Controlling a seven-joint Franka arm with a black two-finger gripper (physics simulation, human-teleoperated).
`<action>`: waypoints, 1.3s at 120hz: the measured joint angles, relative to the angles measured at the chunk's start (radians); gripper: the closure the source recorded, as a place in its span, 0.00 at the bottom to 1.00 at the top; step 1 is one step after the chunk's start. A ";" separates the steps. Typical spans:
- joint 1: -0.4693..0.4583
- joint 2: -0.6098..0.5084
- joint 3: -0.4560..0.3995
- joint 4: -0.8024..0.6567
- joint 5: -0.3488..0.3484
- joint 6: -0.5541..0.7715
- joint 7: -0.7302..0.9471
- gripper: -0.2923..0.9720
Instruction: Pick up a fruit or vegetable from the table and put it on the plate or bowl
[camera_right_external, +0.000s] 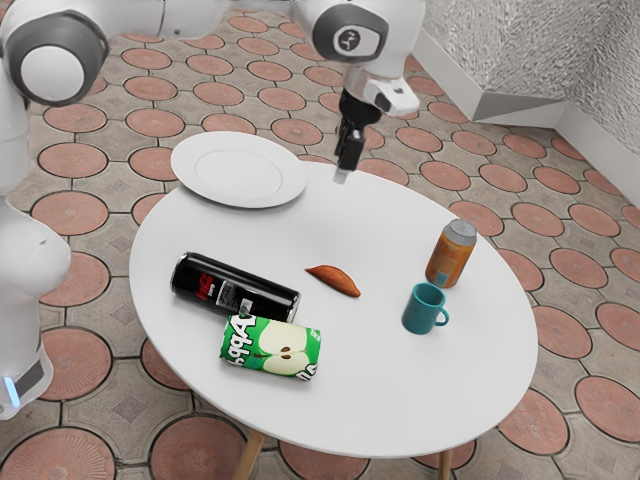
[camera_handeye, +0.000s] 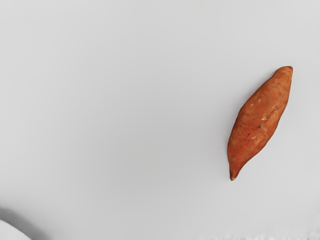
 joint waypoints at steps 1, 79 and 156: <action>0.000 -0.005 0.000 -0.004 -0.005 0.002 0.010 0.23; -0.141 -0.096 0.010 -0.293 -0.196 0.121 0.542 0.23; 0.002 -0.111 0.014 -0.368 -0.200 0.211 0.728 0.23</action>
